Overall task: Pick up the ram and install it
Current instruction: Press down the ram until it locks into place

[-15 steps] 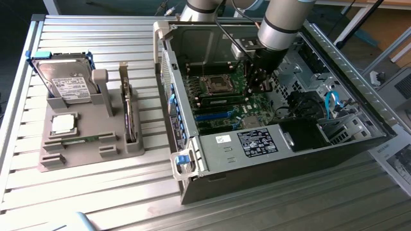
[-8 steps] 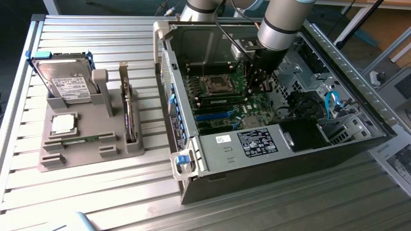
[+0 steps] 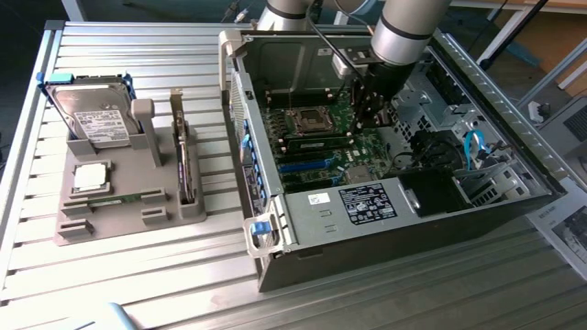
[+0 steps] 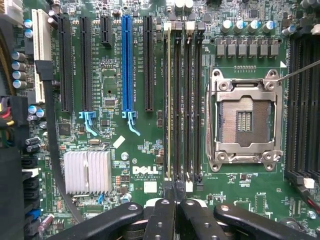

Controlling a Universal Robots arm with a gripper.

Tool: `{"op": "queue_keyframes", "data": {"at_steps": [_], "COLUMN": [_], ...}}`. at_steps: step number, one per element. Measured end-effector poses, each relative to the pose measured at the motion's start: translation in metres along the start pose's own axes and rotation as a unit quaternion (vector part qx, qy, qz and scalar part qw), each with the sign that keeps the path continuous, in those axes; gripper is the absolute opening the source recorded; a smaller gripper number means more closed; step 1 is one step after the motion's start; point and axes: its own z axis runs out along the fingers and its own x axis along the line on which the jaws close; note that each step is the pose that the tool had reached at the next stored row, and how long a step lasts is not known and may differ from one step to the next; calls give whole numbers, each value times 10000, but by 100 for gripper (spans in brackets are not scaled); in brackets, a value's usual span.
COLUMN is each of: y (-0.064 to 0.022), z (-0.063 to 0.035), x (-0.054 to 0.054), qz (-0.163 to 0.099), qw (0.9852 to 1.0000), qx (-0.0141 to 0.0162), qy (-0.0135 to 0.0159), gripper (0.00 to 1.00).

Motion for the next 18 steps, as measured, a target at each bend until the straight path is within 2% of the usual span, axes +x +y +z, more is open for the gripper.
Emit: {"op": "queue_keyframes", "data": {"at_steps": [4,7,13,15,16,17,18], "y": [6,124,194,287,360,467,497], "z": [-3,-6,-8,-10,-13,-16,-17], "x": [-10,-103,-120,-120,-120,-118,-118], "qz": [0,0,1,0,0,1,0], "qw": [10000,10000,10000,10000,10000,10000,10000], "qx": [0,12,15,15,15,15,15], "qy": [1,1,0,0,0,1,1], "gripper": [11,11,11,11,11,11,11]}}
